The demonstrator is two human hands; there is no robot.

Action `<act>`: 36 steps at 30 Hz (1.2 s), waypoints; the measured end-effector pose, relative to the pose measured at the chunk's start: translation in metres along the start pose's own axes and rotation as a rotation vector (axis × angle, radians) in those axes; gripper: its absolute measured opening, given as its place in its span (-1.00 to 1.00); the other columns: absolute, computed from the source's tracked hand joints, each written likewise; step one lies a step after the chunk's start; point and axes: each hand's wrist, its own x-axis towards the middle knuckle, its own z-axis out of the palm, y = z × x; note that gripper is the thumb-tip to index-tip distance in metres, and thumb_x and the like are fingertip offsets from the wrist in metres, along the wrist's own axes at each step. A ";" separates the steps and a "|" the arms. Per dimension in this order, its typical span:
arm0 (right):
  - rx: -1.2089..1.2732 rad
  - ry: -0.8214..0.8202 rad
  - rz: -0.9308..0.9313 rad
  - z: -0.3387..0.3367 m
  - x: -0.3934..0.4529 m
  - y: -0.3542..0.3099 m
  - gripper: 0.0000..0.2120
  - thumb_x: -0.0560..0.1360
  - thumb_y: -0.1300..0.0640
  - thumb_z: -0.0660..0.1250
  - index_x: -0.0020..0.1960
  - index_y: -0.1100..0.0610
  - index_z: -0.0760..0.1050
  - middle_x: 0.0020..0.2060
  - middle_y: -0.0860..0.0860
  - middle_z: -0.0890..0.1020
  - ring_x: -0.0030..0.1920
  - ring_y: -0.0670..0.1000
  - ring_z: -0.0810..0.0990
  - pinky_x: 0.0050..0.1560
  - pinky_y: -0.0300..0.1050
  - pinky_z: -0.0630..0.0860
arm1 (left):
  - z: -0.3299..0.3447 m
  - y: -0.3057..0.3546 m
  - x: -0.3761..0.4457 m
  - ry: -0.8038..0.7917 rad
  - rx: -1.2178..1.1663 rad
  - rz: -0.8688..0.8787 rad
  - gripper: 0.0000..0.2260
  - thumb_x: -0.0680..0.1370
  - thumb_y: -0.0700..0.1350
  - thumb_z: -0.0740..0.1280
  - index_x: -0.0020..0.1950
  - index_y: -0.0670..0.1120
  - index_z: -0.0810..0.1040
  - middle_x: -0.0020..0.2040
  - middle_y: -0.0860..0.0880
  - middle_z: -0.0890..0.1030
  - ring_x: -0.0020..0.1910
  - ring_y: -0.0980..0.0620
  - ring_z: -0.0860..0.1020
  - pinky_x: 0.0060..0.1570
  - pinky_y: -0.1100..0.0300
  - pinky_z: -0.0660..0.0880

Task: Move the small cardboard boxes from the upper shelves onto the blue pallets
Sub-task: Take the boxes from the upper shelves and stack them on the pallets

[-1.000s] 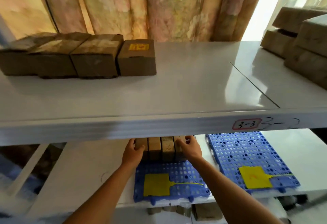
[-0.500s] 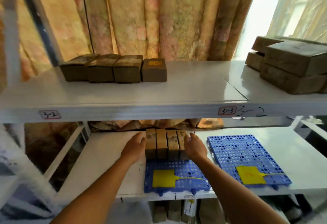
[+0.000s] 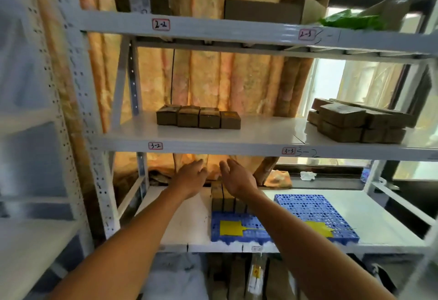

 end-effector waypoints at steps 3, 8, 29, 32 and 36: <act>0.050 0.027 -0.058 -0.015 -0.014 -0.036 -0.42 0.67 -0.25 -0.04 0.47 0.07 0.44 0.44 0.06 0.52 0.42 0.14 0.49 0.35 0.11 0.45 | -0.029 0.008 -0.024 0.123 -0.040 -0.025 -0.48 0.61 0.28 -0.10 0.39 0.15 0.45 0.45 -0.05 0.49 0.33 -0.13 0.49 0.30 -0.05 0.42; 0.127 0.105 -0.114 -0.032 -0.011 -0.055 -0.48 0.69 -0.18 0.01 0.39 0.14 0.48 0.36 0.12 0.57 0.37 0.17 0.52 0.32 0.11 0.44 | -0.068 0.015 -0.023 0.361 -0.052 -0.010 -0.41 0.55 0.39 -0.16 0.28 0.20 0.51 0.29 -0.02 0.62 0.19 -0.10 0.57 0.00 0.04 0.40; 0.092 0.059 0.063 -0.041 0.233 0.025 -0.45 0.64 -0.24 -0.01 0.62 -0.19 0.11 0.51 0.08 0.38 0.45 0.25 0.38 0.34 0.21 0.40 | -0.050 0.062 0.194 0.353 0.393 0.158 -0.42 0.57 0.17 0.23 0.58 0.07 0.25 0.60 0.06 0.23 0.59 -0.09 0.10 0.48 -0.17 0.10; 0.089 0.013 0.091 -0.026 0.252 0.031 -0.50 0.59 -0.29 -0.02 0.44 -0.18 0.36 0.30 0.08 0.59 0.29 0.23 0.52 0.22 0.17 0.38 | -0.036 0.067 0.208 0.394 0.453 0.192 -0.46 0.55 0.23 0.20 0.50 0.08 0.36 0.54 0.07 0.33 0.54 -0.09 0.18 0.42 -0.16 0.12; 0.290 0.047 0.195 -0.029 0.258 0.035 -0.68 0.45 -0.30 0.19 0.09 -0.16 0.45 -0.16 -0.07 0.63 0.00 0.11 0.62 0.13 0.09 0.47 | -0.035 0.071 0.213 0.483 0.364 0.248 -0.53 0.52 0.31 0.17 0.28 0.08 0.53 0.36 0.08 0.49 0.40 -0.06 0.36 0.34 -0.13 0.29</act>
